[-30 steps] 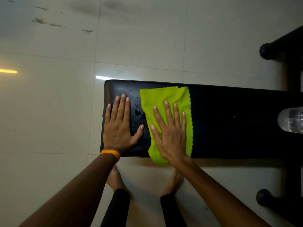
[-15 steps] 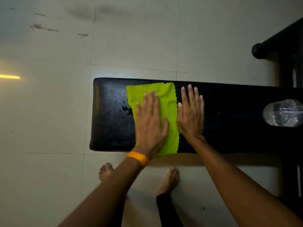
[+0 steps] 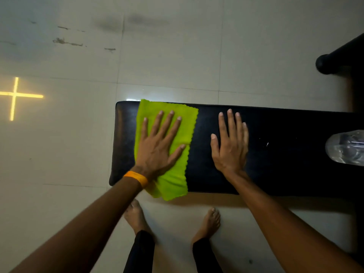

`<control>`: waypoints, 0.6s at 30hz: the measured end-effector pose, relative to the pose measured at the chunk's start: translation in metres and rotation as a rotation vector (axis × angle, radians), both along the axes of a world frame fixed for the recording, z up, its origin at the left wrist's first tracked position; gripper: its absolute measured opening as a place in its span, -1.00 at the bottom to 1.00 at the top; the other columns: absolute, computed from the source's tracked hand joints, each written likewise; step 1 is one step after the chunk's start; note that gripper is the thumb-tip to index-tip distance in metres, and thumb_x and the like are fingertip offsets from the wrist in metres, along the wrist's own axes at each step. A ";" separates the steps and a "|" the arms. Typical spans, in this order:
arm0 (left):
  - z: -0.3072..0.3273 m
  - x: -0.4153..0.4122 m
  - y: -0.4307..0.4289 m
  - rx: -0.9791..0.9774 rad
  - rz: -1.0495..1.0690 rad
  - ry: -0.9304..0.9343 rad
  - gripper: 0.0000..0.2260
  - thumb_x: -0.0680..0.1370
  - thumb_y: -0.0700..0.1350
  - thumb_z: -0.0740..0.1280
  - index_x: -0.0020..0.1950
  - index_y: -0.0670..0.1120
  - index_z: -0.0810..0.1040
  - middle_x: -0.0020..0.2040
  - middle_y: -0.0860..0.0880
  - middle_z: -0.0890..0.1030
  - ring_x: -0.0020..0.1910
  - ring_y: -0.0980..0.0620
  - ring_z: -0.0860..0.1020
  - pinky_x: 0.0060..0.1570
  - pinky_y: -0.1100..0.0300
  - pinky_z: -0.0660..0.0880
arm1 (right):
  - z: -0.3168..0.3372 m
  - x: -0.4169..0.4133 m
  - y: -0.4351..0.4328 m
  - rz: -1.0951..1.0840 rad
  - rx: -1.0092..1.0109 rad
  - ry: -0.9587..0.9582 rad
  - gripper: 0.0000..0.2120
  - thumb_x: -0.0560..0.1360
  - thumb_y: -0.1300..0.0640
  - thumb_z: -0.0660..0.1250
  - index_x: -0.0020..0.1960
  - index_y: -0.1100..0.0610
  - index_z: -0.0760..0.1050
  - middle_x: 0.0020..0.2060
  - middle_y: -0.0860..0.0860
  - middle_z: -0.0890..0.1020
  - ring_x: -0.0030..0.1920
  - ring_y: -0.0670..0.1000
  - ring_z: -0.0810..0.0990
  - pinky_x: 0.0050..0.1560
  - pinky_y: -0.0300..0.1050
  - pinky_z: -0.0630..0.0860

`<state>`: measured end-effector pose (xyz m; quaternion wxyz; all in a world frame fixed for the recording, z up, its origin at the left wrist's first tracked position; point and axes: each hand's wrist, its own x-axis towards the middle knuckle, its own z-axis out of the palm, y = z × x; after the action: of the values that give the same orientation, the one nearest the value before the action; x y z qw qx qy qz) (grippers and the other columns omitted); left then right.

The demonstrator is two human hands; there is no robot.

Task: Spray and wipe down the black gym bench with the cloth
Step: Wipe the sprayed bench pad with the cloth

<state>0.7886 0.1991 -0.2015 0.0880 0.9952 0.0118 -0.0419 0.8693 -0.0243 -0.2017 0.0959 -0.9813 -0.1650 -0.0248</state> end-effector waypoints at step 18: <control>0.005 -0.061 0.021 -0.047 0.332 0.003 -0.27 0.62 0.35 0.08 0.71 0.03 0.07 0.72 -0.08 0.02 0.69 -0.25 -0.08 0.59 -0.36 -0.05 | 0.001 -0.002 0.004 -0.011 -0.074 0.020 -0.42 0.68 -0.08 0.05 0.65 0.08 0.10 0.65 0.11 0.11 0.65 0.14 0.05 0.63 0.13 -0.01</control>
<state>0.7273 0.2196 -0.1964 0.1169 0.9772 0.1751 -0.0285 0.8672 -0.0203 -0.2002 0.0612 -0.9852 -0.1597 -0.0094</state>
